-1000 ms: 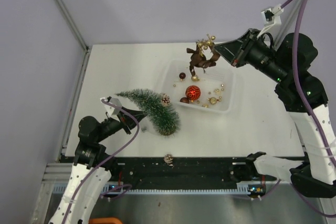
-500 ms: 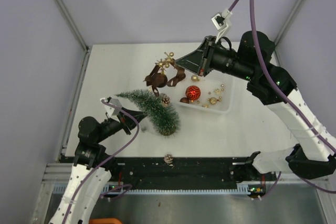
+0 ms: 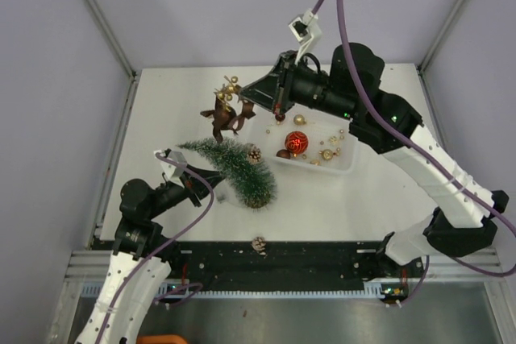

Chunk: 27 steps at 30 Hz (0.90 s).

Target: Decorate the small christmas tree

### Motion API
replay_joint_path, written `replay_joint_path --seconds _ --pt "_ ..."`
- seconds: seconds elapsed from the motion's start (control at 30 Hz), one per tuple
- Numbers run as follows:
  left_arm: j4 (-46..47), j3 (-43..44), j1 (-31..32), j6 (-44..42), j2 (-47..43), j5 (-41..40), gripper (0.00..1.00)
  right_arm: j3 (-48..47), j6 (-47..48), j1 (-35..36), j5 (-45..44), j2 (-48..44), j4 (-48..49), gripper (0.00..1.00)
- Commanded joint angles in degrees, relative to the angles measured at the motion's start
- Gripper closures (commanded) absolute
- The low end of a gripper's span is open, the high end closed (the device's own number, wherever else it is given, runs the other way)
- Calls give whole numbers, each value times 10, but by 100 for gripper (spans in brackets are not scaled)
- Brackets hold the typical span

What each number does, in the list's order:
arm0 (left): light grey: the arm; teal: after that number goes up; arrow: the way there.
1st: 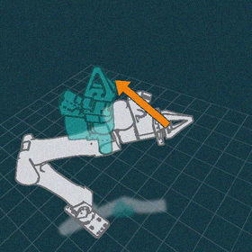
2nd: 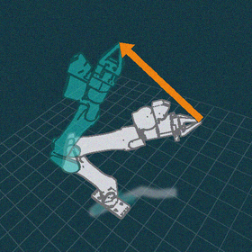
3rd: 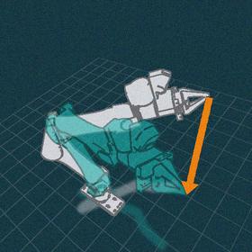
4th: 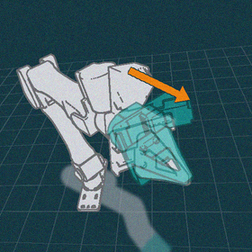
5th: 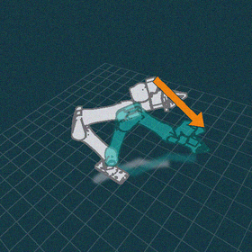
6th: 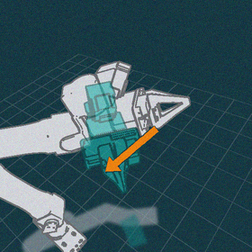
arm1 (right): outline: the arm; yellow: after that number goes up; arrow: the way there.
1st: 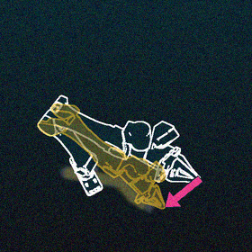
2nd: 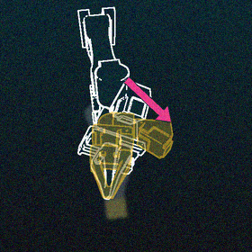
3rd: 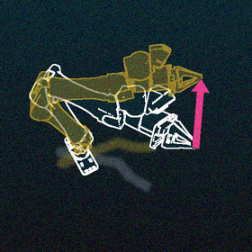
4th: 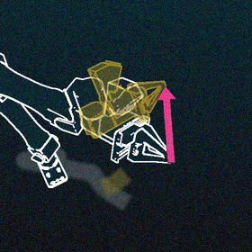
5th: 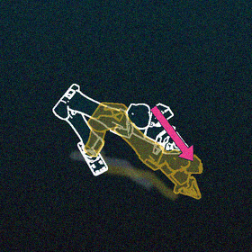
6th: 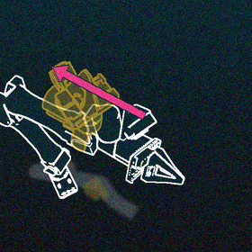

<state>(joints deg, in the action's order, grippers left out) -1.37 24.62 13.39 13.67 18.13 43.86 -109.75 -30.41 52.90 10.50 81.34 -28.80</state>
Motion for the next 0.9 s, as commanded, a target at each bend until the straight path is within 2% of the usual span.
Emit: replay_joint_path --seconds 0.0,0.13,0.37,0.5,0.87 --pt "22 17 1 5 -24 2 100 -53 21 30 -9 27 12 98" --pt "20 16 2 3 -26 1 100 -54 32 56 -30 31 -25 98" --pt "21 10 2 4 -28 0 100 46 12 91 -46 -42 -41 98" --pt "30 10 2 11 -21 -1 100 67 2 102 -40 -62 -49 96" --pt "31 14 2 12 -16 -2 100 124 -24 149 7 -41 -71 91"
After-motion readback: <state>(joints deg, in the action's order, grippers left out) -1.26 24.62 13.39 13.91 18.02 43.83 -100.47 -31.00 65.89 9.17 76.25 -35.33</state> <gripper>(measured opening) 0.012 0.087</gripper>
